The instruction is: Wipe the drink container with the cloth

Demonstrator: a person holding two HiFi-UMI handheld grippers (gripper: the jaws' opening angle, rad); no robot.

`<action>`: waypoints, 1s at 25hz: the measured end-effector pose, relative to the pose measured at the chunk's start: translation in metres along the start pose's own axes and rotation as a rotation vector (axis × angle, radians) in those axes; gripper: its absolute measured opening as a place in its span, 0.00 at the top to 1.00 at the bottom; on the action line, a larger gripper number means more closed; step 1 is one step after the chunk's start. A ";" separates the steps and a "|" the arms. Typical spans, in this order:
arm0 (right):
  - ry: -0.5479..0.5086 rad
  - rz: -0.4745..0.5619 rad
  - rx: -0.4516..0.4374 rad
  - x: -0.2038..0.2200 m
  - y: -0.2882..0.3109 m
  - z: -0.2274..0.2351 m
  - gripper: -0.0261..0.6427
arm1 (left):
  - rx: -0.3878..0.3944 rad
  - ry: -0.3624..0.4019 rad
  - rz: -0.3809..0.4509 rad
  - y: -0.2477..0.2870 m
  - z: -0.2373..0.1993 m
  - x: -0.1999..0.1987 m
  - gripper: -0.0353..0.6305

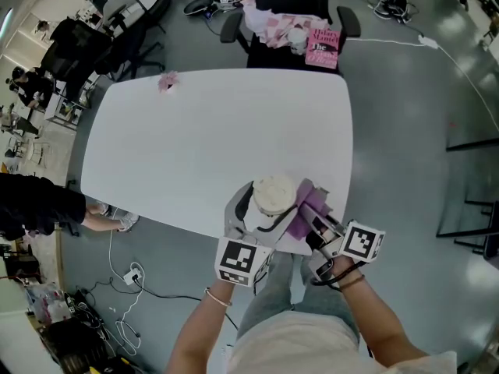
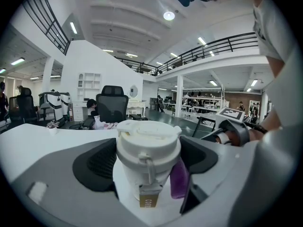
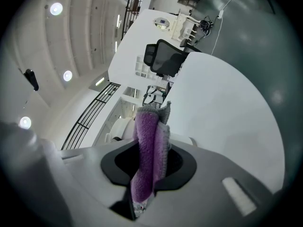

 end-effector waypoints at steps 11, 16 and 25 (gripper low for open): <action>-0.016 -0.044 0.075 0.003 0.011 0.011 0.87 | 0.003 0.000 0.010 0.001 -0.002 -0.001 0.31; -0.045 -0.086 0.192 0.005 0.010 0.026 0.87 | 0.004 0.001 0.015 0.001 -0.002 -0.002 0.31; -0.060 -0.127 0.337 0.011 0.015 0.049 0.87 | 0.007 -0.001 0.023 0.000 0.000 -0.003 0.31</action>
Point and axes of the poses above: the fingertips, and each gripper's own axes: y forward along the fingers, z to its right, x out of its underside, the point moved 3 cm from there along -y, backward along the fingers, and after that the axes turned 7 degrees about x, right-handed, at the moved point
